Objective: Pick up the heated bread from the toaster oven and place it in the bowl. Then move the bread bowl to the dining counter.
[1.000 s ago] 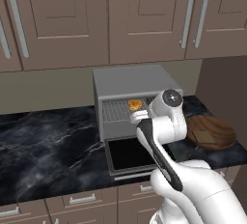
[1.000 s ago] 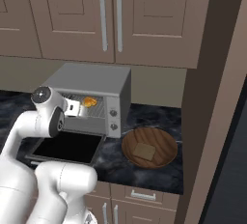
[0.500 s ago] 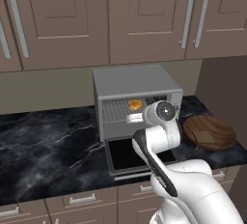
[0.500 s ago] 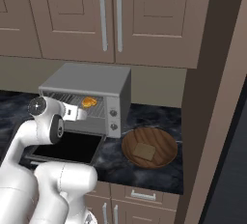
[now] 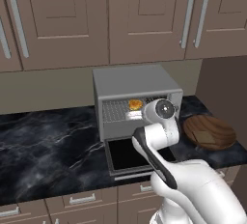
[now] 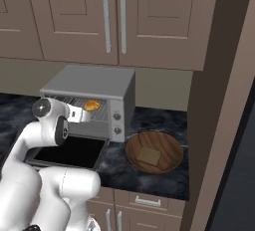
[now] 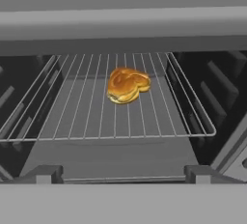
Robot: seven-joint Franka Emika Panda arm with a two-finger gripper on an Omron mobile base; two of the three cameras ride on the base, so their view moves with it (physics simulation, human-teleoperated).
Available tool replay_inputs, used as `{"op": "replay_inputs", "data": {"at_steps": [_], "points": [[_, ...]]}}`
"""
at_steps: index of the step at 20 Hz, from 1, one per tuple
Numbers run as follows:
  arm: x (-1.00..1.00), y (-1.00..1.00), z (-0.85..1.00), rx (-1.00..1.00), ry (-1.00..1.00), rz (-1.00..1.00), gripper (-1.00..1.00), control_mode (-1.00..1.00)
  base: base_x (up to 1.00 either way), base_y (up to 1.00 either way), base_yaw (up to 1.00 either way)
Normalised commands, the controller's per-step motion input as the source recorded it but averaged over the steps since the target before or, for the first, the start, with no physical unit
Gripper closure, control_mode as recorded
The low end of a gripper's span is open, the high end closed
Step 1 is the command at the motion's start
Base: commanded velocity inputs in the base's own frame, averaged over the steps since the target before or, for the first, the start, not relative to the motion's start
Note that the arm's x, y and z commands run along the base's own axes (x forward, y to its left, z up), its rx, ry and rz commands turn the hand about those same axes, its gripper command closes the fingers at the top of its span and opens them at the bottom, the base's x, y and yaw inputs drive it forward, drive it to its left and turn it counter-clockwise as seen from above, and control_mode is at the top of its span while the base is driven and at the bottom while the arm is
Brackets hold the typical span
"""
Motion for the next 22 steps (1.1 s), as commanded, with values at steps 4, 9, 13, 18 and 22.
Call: {"op": "replay_inputs", "data": {"at_steps": [4, 9, 13, 18, 22], "points": [[0.21, 0.0, -0.31, 0.0, 0.0, 0.0, -1.0, -1.0, 0.0, 0.0, 0.0], [0.26, 0.0, -0.24, 0.0, 0.0, 0.0, -1.0, -1.0, 0.0, 0.0, 0.0], [0.32, 0.0, -0.25, 0.0, 0.0, 0.0, -1.0, -1.0, 0.0, 0.0, 0.0], [0.33, 0.0, -0.3, 0.0, 0.0, 0.0, -1.0, -1.0, 0.0, 0.0, 0.0], [0.4, 0.0, -0.21, 0.0, 0.0, 0.0, -1.0, -1.0, 0.0, 0.0, 0.0]]}}
